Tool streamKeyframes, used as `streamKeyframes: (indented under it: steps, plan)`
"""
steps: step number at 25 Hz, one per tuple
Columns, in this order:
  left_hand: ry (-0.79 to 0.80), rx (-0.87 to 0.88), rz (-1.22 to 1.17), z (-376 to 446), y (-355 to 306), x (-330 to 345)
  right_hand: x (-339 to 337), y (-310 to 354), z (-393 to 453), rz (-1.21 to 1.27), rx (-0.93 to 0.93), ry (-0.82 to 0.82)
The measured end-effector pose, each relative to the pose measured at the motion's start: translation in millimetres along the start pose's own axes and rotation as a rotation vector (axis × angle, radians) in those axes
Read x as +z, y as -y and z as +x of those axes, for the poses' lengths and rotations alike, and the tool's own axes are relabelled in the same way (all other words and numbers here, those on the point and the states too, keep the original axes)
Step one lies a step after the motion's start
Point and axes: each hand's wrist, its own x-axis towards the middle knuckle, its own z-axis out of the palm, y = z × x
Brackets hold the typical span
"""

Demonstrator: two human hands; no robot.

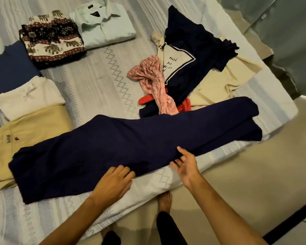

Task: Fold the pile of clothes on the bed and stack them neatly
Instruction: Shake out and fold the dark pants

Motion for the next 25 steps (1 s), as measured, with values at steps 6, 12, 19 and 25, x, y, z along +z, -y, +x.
streamKeyframes:
  steps: [6,12,19,25]
  plan:
    - [0.027,-0.089,-0.006,164,-85,0,-67,111,48,0.112,-0.107,-0.071]
    - [0.024,-0.144,0.044,208,-111,18,-99,195,64,0.086,-0.165,-0.001]
    - [-0.002,-0.004,0.103,193,-103,33,-151,183,44,0.248,-0.123,0.037]
    - [0.117,0.104,0.074,206,-100,26,-163,232,67,0.236,-0.183,-0.002]
